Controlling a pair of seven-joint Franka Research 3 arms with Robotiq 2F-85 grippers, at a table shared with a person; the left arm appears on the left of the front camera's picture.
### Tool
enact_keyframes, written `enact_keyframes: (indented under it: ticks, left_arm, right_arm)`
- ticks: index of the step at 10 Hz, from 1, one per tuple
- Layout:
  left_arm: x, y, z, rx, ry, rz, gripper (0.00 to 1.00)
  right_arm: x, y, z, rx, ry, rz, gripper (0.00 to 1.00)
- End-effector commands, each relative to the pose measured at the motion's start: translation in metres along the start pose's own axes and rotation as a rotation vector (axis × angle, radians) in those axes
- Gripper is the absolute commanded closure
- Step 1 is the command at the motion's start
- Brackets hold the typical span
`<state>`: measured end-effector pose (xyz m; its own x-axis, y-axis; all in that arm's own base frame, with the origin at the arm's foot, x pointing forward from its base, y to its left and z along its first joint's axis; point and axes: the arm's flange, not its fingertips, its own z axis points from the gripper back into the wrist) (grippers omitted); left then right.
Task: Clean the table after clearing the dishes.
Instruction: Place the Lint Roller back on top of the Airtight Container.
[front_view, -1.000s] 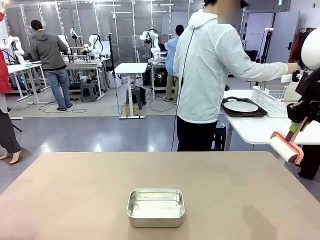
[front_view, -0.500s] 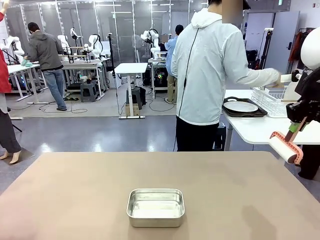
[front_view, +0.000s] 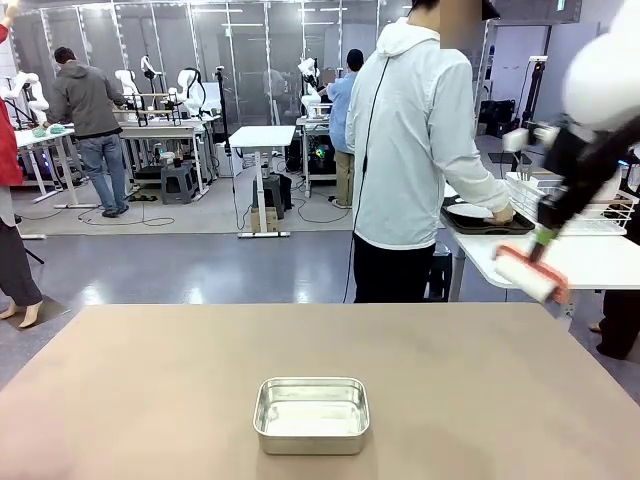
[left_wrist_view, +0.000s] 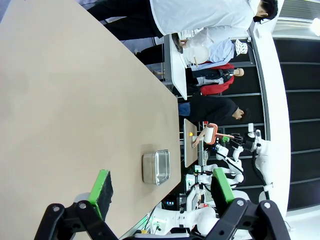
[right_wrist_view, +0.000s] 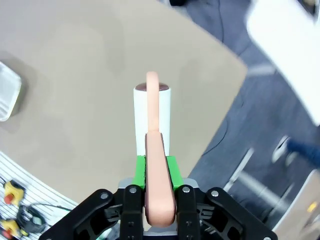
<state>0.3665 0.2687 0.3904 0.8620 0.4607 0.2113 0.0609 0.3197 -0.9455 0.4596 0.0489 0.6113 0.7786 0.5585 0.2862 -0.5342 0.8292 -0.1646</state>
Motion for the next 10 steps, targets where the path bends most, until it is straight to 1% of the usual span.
enact_keyframes:
  ticks: [1, 3, 4, 5, 6, 7, 8, 9, 10]
  left_arm:
    - [-0.002, -0.005, 0.003, -0.001, -0.002, 0.011, 0.00]
    - [-0.002, -0.005, 0.003, -0.001, -0.002, 0.011, 0.00]
    - [-0.002, -0.005, 0.003, -0.001, -0.002, 0.011, 0.00]
    - [-0.002, -0.005, 0.003, -0.001, -0.002, 0.011, 0.00]
    - [-0.002, -0.005, 0.003, -0.001, -0.002, 0.011, 0.00]
    - [-0.002, -0.005, 0.003, -0.001, -0.002, 0.011, 0.00]
    - [-0.002, -0.005, 0.003, -0.001, -0.002, 0.011, 0.00]
    - [-0.002, -0.005, 0.003, -0.001, -0.002, 0.011, 0.00]
    - [-0.002, -0.005, 0.003, -0.001, -0.002, 0.011, 0.00]
  right_arm:
    - [0.040, 0.051, 0.015, -0.025, -0.088, 0.424, 0.80]
    - [0.074, 0.105, 0.022, -0.033, -0.053, 0.633, 0.80]
    - [0.088, 0.140, 0.022, 0.009, -0.036, 0.750, 0.80]
    - [0.098, 0.172, 0.019, 0.081, -0.018, 0.833, 0.80]
    - [0.104, 0.201, 0.013, 0.110, -0.019, 0.914, 0.80]
    - [0.110, 0.230, -0.004, 0.151, 0.015, 0.970, 0.80]
    - [0.112, 0.253, -0.022, 0.190, 0.064, 0.997, 0.80]
    - [0.114, 0.276, -0.039, 0.201, 0.113, 0.989, 0.80]
    - [0.113, 0.299, -0.049, 0.237, 0.142, 0.968, 0.80]
